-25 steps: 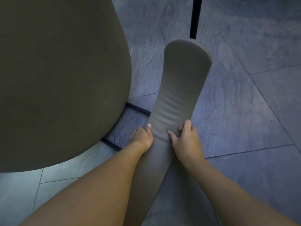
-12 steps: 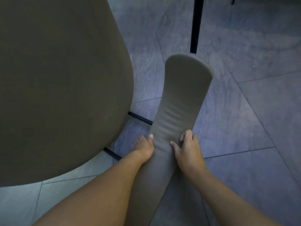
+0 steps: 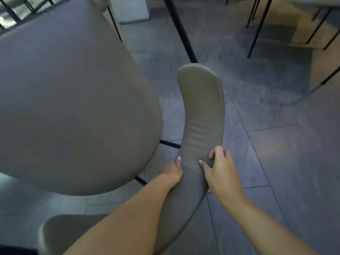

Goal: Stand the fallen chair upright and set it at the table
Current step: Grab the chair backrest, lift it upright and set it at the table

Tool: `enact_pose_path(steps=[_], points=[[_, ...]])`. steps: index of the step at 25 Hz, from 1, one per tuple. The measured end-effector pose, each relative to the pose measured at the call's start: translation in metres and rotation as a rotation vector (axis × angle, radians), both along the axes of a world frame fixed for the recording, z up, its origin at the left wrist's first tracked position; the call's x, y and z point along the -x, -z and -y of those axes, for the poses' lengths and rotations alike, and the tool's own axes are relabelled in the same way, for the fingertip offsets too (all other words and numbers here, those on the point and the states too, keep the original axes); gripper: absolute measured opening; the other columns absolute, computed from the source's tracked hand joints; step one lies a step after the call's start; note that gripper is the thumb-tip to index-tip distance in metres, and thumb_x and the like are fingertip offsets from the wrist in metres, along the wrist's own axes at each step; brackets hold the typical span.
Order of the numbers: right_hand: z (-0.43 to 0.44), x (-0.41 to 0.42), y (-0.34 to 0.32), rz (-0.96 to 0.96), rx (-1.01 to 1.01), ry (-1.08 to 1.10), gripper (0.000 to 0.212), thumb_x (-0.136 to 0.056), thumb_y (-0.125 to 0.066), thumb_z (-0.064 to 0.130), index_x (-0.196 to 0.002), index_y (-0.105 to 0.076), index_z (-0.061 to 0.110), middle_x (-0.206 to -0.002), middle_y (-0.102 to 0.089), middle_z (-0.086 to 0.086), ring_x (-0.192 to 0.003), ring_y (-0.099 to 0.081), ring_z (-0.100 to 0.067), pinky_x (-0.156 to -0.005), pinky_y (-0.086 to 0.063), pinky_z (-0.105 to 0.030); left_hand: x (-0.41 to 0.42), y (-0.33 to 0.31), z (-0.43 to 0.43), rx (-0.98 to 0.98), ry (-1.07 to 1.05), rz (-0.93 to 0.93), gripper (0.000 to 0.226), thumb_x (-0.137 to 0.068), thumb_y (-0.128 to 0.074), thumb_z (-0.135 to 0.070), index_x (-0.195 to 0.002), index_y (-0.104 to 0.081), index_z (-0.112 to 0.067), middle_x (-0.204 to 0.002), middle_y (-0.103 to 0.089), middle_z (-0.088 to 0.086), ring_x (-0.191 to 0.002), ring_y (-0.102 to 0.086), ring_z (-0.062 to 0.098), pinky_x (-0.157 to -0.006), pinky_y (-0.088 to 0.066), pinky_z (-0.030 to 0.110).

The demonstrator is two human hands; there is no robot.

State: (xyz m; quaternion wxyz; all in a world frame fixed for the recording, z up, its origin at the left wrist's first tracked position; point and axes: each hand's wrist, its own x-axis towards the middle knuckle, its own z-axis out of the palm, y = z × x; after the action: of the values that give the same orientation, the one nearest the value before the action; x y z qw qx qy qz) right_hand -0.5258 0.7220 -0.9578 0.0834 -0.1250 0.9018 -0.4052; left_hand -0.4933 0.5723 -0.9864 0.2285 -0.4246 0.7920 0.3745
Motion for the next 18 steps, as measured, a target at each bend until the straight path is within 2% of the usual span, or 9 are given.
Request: enact_pose_path(steps=[3,5,9,11,14,18], points=[[0.012,-0.008,-0.078,-0.031,0.018,-0.038,0.035,-0.087,-0.078,0.021,-0.091,-0.043,0.019,-0.096,-0.045,-0.004,-0.074,-0.054,-0.03,-0.066,-0.047,-0.042,-0.013,-0.08,0.005,-0.049,0.04,0.003,0.057,-0.11,-0.015,-0.03,-0.143,-0.042,0.007,-0.147,-0.044,0.029,-0.137,-0.043,0.037,-0.11,-0.031,0.037],[0.024,-0.013,-0.128,-0.04,0.009,-0.066,0.034,-0.087,-0.078,0.021,-0.09,-0.044,0.019,-0.097,-0.045,-0.004,-0.073,-0.055,-0.03,-0.066,-0.048,-0.042,-0.021,-0.127,0.015,-0.049,0.054,-0.001,0.056,-0.11,-0.014,-0.028,-0.144,-0.042,0.009,-0.148,-0.044,0.029,-0.139,-0.041,0.035,-0.11,-0.028,0.035],[0.06,-0.023,-0.201,-0.046,-0.024,-0.117,0.029,-0.089,-0.076,0.021,-0.093,-0.048,0.016,-0.098,-0.045,-0.003,-0.072,-0.052,-0.024,-0.062,-0.038,-0.034,-0.035,-0.185,0.046,-0.082,0.025,0.017,0.053,-0.11,-0.013,-0.024,-0.147,-0.039,0.004,-0.148,-0.044,0.029,-0.138,-0.042,0.035,-0.112,-0.027,0.037],[0.084,-0.028,-0.226,-0.053,-0.031,-0.143,0.028,-0.089,-0.075,0.022,-0.093,-0.048,0.016,-0.098,-0.044,-0.003,-0.073,-0.053,-0.026,-0.063,-0.039,-0.034,-0.038,-0.208,0.068,-0.102,0.015,0.011,0.052,-0.11,-0.012,-0.021,-0.149,-0.036,0.004,-0.149,-0.043,0.029,-0.138,-0.041,0.036,-0.112,-0.027,0.038],[0.121,-0.03,-0.25,-0.029,-0.043,-0.129,0.026,-0.089,-0.074,0.021,-0.094,-0.048,0.016,-0.1,-0.045,-0.005,-0.075,-0.054,-0.029,-0.065,-0.045,-0.038,-0.041,-0.228,0.106,-0.137,0.036,0.037,0.058,-0.11,-0.014,-0.031,-0.145,-0.043,0.006,-0.148,-0.044,0.029,-0.138,-0.041,0.035,-0.112,-0.027,0.035],[0.157,-0.027,-0.266,-0.04,-0.069,-0.126,0.026,-0.09,-0.073,0.019,-0.094,-0.048,0.016,-0.101,-0.046,-0.006,-0.073,-0.053,-0.026,-0.064,-0.042,-0.035,-0.039,-0.236,0.142,-0.169,0.05,0.016,0.067,-0.108,-0.018,-0.043,-0.14,-0.05,0.007,-0.146,-0.047,0.027,-0.137,-0.044,0.034,-0.112,-0.03,0.036]])
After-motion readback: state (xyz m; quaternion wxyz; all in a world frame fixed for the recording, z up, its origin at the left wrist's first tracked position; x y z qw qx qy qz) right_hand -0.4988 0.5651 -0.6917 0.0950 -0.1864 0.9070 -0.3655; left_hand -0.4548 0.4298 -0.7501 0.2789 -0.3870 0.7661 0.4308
